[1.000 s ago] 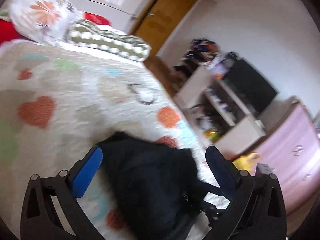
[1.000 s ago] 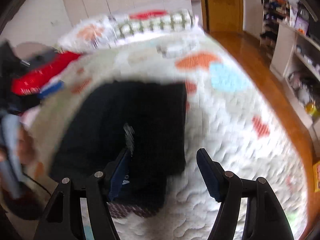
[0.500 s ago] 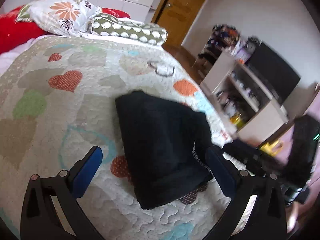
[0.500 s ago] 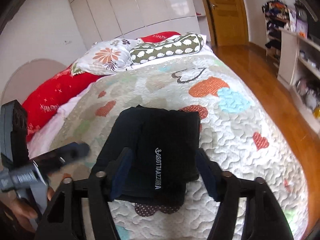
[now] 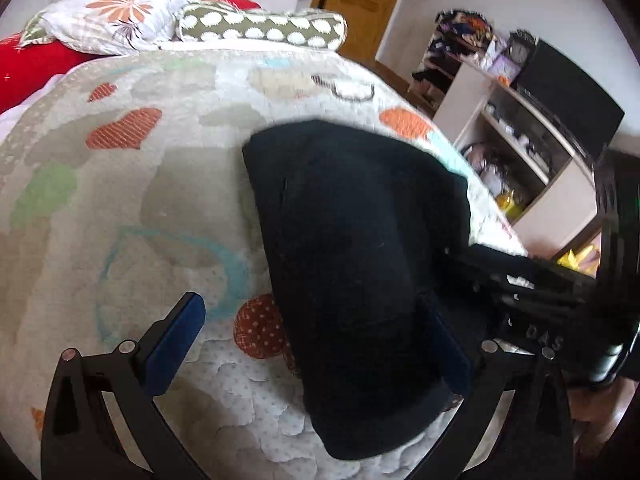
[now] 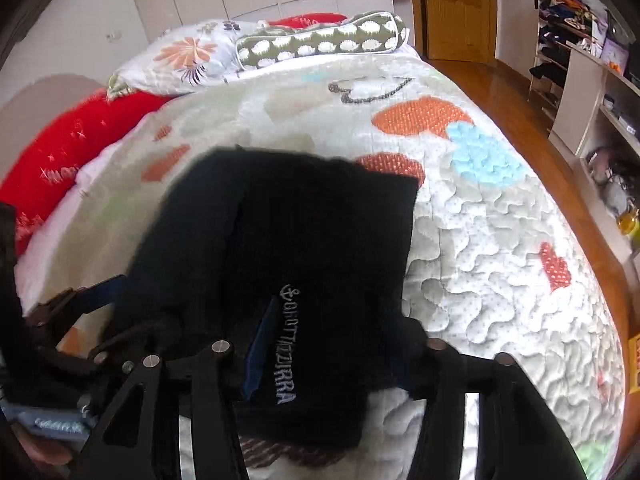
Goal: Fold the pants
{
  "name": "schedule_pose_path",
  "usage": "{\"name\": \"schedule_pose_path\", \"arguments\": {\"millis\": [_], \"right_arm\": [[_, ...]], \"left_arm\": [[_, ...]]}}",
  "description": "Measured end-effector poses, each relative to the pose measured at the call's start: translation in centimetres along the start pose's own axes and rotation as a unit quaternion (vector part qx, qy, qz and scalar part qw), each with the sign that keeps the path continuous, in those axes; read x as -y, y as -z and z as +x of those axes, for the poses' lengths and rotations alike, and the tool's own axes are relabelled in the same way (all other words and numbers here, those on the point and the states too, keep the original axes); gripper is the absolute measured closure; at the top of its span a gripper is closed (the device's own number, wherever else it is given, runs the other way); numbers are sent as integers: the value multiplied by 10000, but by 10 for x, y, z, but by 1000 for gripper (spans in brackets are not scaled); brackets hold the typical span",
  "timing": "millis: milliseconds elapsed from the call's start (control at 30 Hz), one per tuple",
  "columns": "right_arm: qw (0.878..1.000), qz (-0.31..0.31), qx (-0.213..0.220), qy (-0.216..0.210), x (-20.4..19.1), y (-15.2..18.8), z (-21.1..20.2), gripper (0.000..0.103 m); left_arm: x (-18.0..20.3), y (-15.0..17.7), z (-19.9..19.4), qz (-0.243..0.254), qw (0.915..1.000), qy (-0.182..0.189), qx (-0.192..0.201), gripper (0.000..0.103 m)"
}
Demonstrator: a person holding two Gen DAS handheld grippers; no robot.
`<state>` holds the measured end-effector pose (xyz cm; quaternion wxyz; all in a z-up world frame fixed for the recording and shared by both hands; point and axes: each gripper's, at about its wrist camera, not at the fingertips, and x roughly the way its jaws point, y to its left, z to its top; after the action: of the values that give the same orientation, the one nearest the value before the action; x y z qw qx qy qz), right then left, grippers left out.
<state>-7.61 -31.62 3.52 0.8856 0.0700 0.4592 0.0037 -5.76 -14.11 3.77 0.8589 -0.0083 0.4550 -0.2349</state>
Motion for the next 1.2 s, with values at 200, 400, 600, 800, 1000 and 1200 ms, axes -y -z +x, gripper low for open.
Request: {"name": "schedule_pose_path", "arguments": {"millis": [200,400,600,800,1000,1200], "right_arm": [[9991,275,224,-242,16,2,-27,49],[9973,554,417,-244,30,5,-50,49],[9973,544,411,-276,28,1,-49,49],[9978,532,252,-305,25,-2,-32,49],[9962,742,51,-455,34,0,-16,43],[9892,1157,-98,-897,56,4,-5,26]], "left_arm": [[0,-2,-12,-36,9999,81,49,0],[5,-13,-38,160,9991,-117,364,0],[8,-28,-45,265,9980,-184,539,0],[3,-31,-30,179,9990,-165,370,0],[-4,-32,-7,40,9999,-88,56,0],[-14,-32,10,-366,9976,485,-318,0]]}}
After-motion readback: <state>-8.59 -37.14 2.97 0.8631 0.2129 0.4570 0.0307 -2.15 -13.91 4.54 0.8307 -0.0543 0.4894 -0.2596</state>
